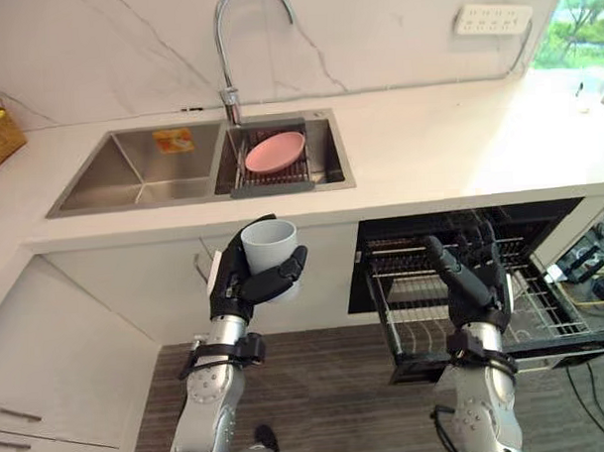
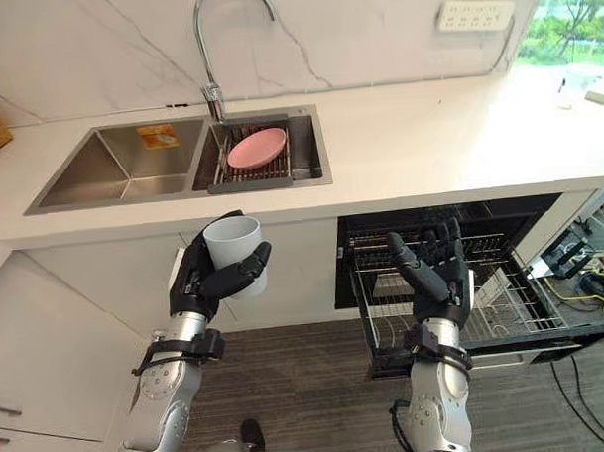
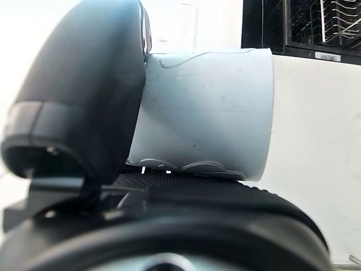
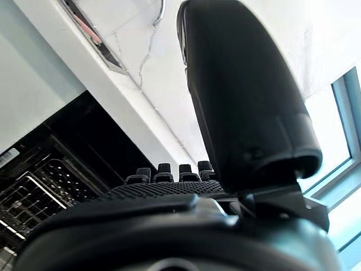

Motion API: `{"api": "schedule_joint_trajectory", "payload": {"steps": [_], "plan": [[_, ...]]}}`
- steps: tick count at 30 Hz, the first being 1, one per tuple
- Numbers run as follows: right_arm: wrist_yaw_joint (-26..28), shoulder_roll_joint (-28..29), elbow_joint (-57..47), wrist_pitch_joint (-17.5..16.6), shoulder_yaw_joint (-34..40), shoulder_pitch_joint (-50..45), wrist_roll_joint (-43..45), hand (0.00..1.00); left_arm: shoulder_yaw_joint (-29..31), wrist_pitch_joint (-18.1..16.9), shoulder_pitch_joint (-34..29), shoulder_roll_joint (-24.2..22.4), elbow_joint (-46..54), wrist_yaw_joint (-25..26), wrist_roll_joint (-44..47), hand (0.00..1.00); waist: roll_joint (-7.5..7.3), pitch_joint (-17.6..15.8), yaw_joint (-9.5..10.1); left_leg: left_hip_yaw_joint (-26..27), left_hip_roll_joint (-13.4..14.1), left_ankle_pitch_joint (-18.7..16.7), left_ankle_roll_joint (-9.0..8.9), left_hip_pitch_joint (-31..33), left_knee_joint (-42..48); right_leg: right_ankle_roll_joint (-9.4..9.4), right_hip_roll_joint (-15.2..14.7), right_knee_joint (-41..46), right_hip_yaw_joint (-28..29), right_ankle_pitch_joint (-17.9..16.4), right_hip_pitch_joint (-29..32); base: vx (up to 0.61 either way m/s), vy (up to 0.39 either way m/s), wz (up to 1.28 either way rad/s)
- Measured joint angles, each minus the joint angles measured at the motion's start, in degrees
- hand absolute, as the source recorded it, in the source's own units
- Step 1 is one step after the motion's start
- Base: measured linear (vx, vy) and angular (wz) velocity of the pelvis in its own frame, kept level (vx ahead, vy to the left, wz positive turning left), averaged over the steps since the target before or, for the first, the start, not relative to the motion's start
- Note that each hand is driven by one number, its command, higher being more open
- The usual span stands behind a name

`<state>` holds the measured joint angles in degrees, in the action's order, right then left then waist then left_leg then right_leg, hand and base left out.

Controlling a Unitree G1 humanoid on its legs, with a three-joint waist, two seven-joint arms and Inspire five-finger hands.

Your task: Walk over to the sink, pick up the cup, carry it to the dishwasher, place the cup inside the dishwasher, then close the dishwasher door

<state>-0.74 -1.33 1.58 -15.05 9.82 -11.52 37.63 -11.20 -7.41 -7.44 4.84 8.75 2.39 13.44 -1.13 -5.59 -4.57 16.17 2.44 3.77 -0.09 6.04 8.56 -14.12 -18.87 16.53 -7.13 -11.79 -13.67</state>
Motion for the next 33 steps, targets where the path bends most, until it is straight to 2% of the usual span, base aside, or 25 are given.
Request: {"api": "schedule_joint_trajectory", "payload": {"steps": [2, 3, 4, 5, 6, 7, 9, 10, 12, 13, 14, 15, 16, 17, 18, 19, 20, 21, 23, 24, 25, 26, 27, 28, 33], "plan": [[-2.03, 0.34, 0.16, -0.04, 0.57, -0.48, -0.20, 1.00, -1.21, 0.20, 1.70, -0.57, 0.00, -1.02, 0.06, 0.00, -0.10, -0.07, -0.56, -1.34, -1.75, -1.38, 0.58, -1.29, -0.48, 1.78, -2.06, 15.86, 0.97, 2.82, 6.83, 0.17, 0.201, 0.39], [-2.47, 0.71, 0.15, -0.16, 0.91, -0.45, -0.74, 1.00, -1.40, 0.35, 2.36, -0.47, -0.01, -1.15, 0.09, 0.00, -0.29, -0.21, -0.60, -1.43, -2.36, -1.96, 0.68, -1.93, -0.71, 4.07, -3.12, 21.57, 1.10, 5.24, 9.72, 0.18, 0.170, 0.15], [-3.81, 1.40, 0.13, -0.44, 1.18, -0.46, -1.58, 1.00, -1.47, 0.66, 3.10, -0.35, 0.06, -1.28, 0.11, 0.00, -1.12, -0.76, -0.62, -1.13, -3.51, -2.97, 1.05, -5.18, -2.10, 9.57, -6.23, 31.77, 0.95, 15.08, 15.11, 0.17, 0.136, -0.13], [-4.38, 1.52, 0.11, -0.63, 1.27, -0.44, -1.87, 1.00, -1.43, 0.91, 3.07, -0.38, 0.23, -1.06, 0.11, 0.00, -0.53, -1.04, -0.66, -0.28, -3.82, -3.57, 1.44, -8.24, -3.57, 10.83, -7.43, 34.12, 0.78, 21.89, 16.26, 0.19, 0.142, -0.31], [-4.43, 1.58, 0.08, -0.77, 1.17, -0.44, -2.04, 1.00, -1.29, 1.02, 2.99, -0.51, 0.62, -0.82, 0.10, 0.00, 0.26, -0.95, -0.65, 0.54, -3.65, -4.18, 1.76, -9.88, -4.35, 10.64, -7.75, 35.54, 0.57, 22.77, 17.05, 0.20, 0.141, -0.83], [-3.90, 1.78, -0.83, -0.79, -0.72, -0.25, -3.43, 1.00, 0.70, 1.05, 2.88, 0.49, 3.12, 0.22, 0.13, 0.00, 0.78, -1.08, -0.49, 3.65, -2.52, -6.61, 2.60, -11.07, -4.07, 9.94, -7.39, 39.21, -2.84, 15.98, 22.30, 0.20, 0.126, -0.91], [-2.69, 1.93, -2.64, -0.70, -2.33, -0.29, -4.34, 1.00, 3.36, 1.00, 2.94, 0.84, 5.35, 1.46, 0.18, 0.00, 1.05, -1.67, -0.36, 6.47, -1.00, -7.99, 2.50, -11.98, -4.18, 9.67, -5.18, 38.65, -10.08, 8.81, 26.69, 0.20, 0.073, -1.09], [-2.13, 2.11, -4.96, -0.64, -2.46, -0.39, -5.37, 1.00, 5.97, 0.89, 2.86, 0.97, 6.52, 1.68, 0.25, 0.00, 1.19, -2.31, -0.23, 9.34, 0.26, -8.98, 2.23, -13.70, -4.53, 7.75, -2.01, 33.43, -17.67, 5.62, 28.08, 0.21, 0.036, -1.14], [-1.87, 1.84, -8.85, -0.65, -2.24, -0.41, -5.39, 1.00, 7.76, 0.64, 2.26, 1.42, 7.87, 1.81, 0.29, 0.00, 0.72, -2.62, 0.52, 12.85, 0.25, -10.35, 1.22, -15.78, -4.19, 8.37, 0.25, 25.63, -24.77, 6.04, 27.85, 0.27, 0.036, -1.05], [-1.60, 0.38, -12.25, -1.41, -2.11, 0.12, -5.83, 1.00, 8.37, 0.18, 1.94, 1.44, 8.72, 1.97, 0.18, 0.00, -0.20, -2.27, 0.65, 15.08, -0.57, -13.30, 0.77, -16.86, -1.33, 15.28, 1.78, 19.21, -28.89, 7.39, 27.16, 0.41, 0.025, -0.88], [-2.32, -1.30, -13.43, -2.51, -1.90, 0.74, -7.35, 1.00, 7.70, -0.21, 2.01, 1.01, 8.81, 2.37, -0.03, 0.00, 0.33, -2.04, 0.39, 15.76, 0.03, -15.63, 0.28, -16.88, 1.48, 18.75, 2.68, 17.54, -29.06, 5.00, 25.49, 0.39, 0.008, -0.72], [-3.12, -2.15, -14.13, -3.04, -1.57, 1.19, -8.95, 1.00, 6.85, -0.54, 2.20, 0.64, 8.87, 2.73, -0.05, 0.00, 0.68, -1.91, 0.37, 16.18, 0.56, -16.90, -0.09, -16.80, 3.24, 19.73, 3.62, 16.14, -28.83, 3.37, 24.56, 0.42, -0.013, -0.44], [-5.59, -2.93, -15.25, -4.18, -1.12, 2.25, -12.92, 1.00, 4.84, -1.10, 2.89, 0.56, 9.05, 3.70, -0.05, 0.00, 0.27, -2.00, 0.46, 16.16, 1.44, -18.75, -0.61, -16.21, 8.32, 19.20, 5.08, 12.38, -27.56, 0.03, 22.36, 0.30, -0.034, -0.46], [-6.57, -3.38, -15.55, -4.62, -1.10, 3.11, -14.49, 1.00, 3.91, -1.23, 3.06, 0.53, 9.02, 4.23, -0.05, 0.00, 0.79, -2.31, 0.57, 15.86, 3.24, -19.60, -0.85, -14.97, 13.07, 19.03, 6.03, 11.61, -26.95, 0.22, 21.78, 0.30, -0.046, -0.69], [-7.88, -3.50, -16.47, -4.96, -1.26, 4.16, -16.45, 1.00, 2.23, -1.34, 3.23, 0.54, 9.07, 5.28, -0.05, 0.00, 1.14, -2.50, 0.72, 14.92, 7.66, -18.92, -0.77, -10.62, 26.54, 19.17, 8.54, 8.66, -25.63, 0.39, 19.74, 0.23, -0.068, -0.86], [-9.02, -4.00, -18.39, -4.99, -1.24, 4.80, -17.00, 1.00, 0.87, -1.46, 3.52, 0.62, 9.07, 6.04, -0.16, 0.00, 2.63, -3.39, 1.00, 10.95, 12.82, -14.74, -0.62, -5.81, 40.78, 19.47, 12.32, 5.39, -23.50, 0.15, 16.60, 0.21, -0.042, -0.96], [-9.36, -4.35, -19.46, -5.05, -1.26, 4.97, -17.00, 1.00, 0.34, -1.49, 3.43, 0.40, 9.07, 6.40, -0.23, 0.00, 3.39, -3.37, 1.40, 7.93, 14.03, -12.72, -1.50, -3.67, 45.77, 19.54, 13.88, 4.21, -21.83, 0.19, 15.58, 0.21, 0.005, -1.38], [-9.59, -4.65, -21.07, -5.51, -1.24, 5.21, -16.90, 1.00, -0.20, -1.76, 3.07, 0.16, 9.11, 7.31, -1.14, 0.00, 4.13, -2.72, 2.52, 4.50, 14.35, -13.35, -2.29, -0.95, 49.57, 19.49, 15.33, 3.20, -18.18, 0.18, 14.91, 0.24, 0.082, -1.64], [-9.52, -4.64, -22.61, -5.95, -1.31, 5.57, -16.69, 1.00, 0.11, -2.66, 3.00, 0.40, 9.11, 8.30, -1.48, 0.00, 3.93, -2.45, 2.25, 1.94, 12.30, -14.93, -1.26, 1.73, 44.60, 19.14, 15.42, 2.12, -13.11, 0.21, 14.61, 0.27, 0.100, -1.51], [-9.53, -4.64, -22.78, -6.10, -1.22, 5.68, -16.34, 1.00, 0.39, -3.17, 2.78, 0.27, 9.13, 8.63, -1.47, 0.00, 4.03, -2.21, 2.27, -0.55, 10.05, -15.69, -1.36, 2.12, 39.02, 19.13, 15.17, 1.85, -10.09, 0.54, 14.75, 0.30, 0.140, -1.70], [-9.28, -4.87, -22.40, -5.58, -1.27, 5.80, -16.30, 1.00, 1.11, -4.19, 1.71, -0.43, 9.24, 9.60, -1.74, 0.00, 4.77, -1.39, 2.44, -6.97, 6.08, -15.89, -1.82, 1.48, 26.58, 16.87, 14.99, 2.10, -4.91, 1.60, 16.04, 0.37, 0.212, -1.80], [-9.16, -5.17, -22.28, -5.29, -1.27, 5.78, -16.28, 1.00, 1.22, -4.40, 1.29, -0.76, 9.47, 10.14, -1.77, 0.00, 5.10, -1.12, 2.40, -8.79, 5.10, -15.63, -2.01, 1.10, 21.95, 16.40, 15.10, 2.41, -3.13, 1.66, 16.72, 0.33, 0.204, -1.75], [-9.12, -5.80, -21.95, -4.88, -1.12, 5.66, -16.26, 1.00, 1.21, -4.55, 1.08, -1.23, 9.51, 10.78, -2.25, 0.00, 6.30, -0.40, 2.13, -9.88, 4.44, -13.83, -2.16, 0.52, 14.91, 15.68, 15.39, 2.68, -1.07, 1.73, 17.47, 0.45, 0.260, -1.33], [-9.16, -6.34, -21.21, -3.85, -0.63, 5.20, -16.27, 1.00, 1.04, -4.58, 1.33, -1.68, 9.52, 10.90, -2.27, 0.00, 7.88, 0.61, 1.76, -9.62, 4.21, -8.94, -4.01, -1.16, 6.40, 13.91, 15.73, 3.15, 0.72, 1.09, 17.76, 0.38, 0.210, -1.15], [-9.13, -4.34, -21.01, -2.63, 0.31, 2.40, -14.17, 1.00, -0.61, -5.77, 2.05, -1.29, 9.54, 14.06, -2.32, 0.00, 5.50, 1.54, 0.00, -7.02, 0.46, -7.28, -2.09, -8.19, -3.20, 11.63, 12.21, 0.03, 0.35, 1.78, 15.27, 0.26, 0.181, -0.25]]}}
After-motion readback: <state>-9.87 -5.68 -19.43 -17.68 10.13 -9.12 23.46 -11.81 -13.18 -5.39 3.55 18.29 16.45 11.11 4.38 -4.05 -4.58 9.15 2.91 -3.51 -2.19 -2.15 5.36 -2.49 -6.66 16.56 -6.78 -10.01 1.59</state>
